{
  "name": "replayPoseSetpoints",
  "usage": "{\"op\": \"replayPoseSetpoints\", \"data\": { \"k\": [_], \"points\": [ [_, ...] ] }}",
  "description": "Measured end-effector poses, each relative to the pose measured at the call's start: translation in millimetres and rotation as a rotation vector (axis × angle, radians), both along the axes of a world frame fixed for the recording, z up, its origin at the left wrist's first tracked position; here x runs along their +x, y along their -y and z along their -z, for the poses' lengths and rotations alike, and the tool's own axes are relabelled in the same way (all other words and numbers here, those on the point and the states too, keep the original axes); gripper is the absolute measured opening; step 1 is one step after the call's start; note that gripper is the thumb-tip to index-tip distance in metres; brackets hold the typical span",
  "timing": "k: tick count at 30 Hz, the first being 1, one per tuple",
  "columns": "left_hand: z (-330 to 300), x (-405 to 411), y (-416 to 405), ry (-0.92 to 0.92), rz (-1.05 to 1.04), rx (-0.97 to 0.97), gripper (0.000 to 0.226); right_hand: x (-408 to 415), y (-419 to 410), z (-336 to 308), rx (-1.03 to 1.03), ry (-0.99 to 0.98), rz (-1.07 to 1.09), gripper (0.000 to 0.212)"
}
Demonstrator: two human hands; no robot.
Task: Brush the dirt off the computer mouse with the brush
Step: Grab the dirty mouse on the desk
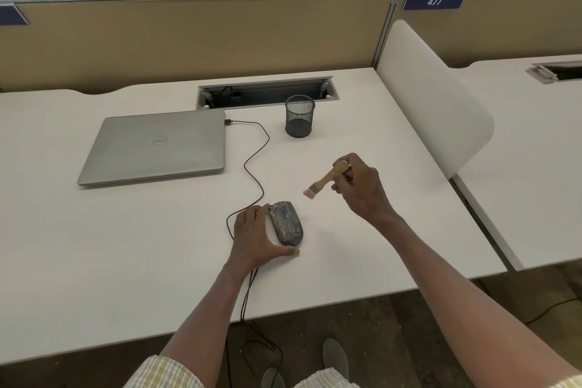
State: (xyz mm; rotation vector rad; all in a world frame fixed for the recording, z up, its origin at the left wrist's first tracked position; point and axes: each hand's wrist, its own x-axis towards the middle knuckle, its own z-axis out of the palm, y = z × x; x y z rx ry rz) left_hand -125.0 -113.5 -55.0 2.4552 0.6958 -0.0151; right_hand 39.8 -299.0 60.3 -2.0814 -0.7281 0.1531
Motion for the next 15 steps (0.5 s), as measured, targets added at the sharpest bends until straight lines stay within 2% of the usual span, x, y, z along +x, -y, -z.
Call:
{"op": "replayPoseSetpoints", "data": {
  "k": [15],
  "points": [
    [7.0,1.9,1.5,0.001,-0.027,-0.027,0.143,4.7,0.7,5.1,-0.013,-0.015,0.025,0.012]
  ]
}}
